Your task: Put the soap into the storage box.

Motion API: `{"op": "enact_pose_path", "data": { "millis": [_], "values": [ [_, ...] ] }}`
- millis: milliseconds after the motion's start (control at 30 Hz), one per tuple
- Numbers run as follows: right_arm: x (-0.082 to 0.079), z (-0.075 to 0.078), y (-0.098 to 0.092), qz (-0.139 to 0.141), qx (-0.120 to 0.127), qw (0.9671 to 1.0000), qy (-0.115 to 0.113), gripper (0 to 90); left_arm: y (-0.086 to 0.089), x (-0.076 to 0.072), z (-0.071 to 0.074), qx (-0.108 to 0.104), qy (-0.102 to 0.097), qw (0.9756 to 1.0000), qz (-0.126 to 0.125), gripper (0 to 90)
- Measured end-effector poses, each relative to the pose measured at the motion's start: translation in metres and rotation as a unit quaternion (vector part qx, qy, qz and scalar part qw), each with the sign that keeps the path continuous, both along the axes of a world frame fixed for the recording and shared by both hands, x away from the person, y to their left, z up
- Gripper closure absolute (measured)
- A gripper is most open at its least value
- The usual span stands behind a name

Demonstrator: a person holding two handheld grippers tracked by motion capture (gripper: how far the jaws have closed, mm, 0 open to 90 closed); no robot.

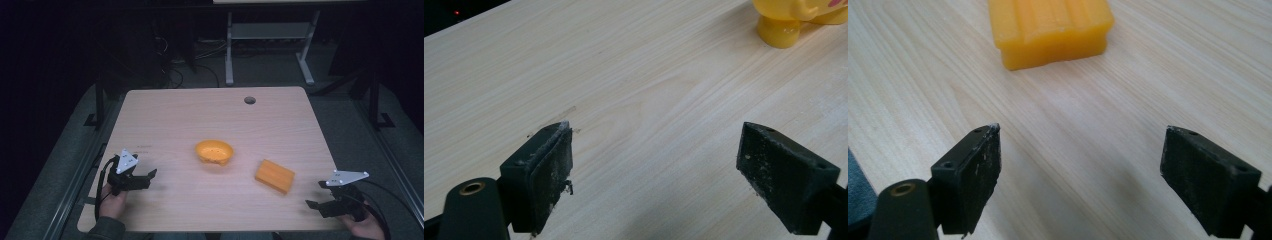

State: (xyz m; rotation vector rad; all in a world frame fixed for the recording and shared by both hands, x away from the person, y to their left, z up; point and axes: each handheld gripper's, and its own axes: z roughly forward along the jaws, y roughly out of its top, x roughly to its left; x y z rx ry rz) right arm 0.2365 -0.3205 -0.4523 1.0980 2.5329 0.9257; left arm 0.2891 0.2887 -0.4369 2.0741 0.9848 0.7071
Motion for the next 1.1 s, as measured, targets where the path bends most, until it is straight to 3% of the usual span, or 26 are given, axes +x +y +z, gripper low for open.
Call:
{"op": "enact_pose_path", "data": {
  "millis": [367,1100],
  "values": [
    [0.006,0.002,0.007,0.013,-0.009,0.9999,0.006,15.8,-0.001,0.0,0.0,0.001,-0.001,1.0,0.0,14.1],
    [0.032,0.03,0.032,0.053,-0.036,0.9979,0.01,15.8,0.0,0.0,0.0,-0.005,-0.004,1.0,0.002,14.1]
  ]
}}
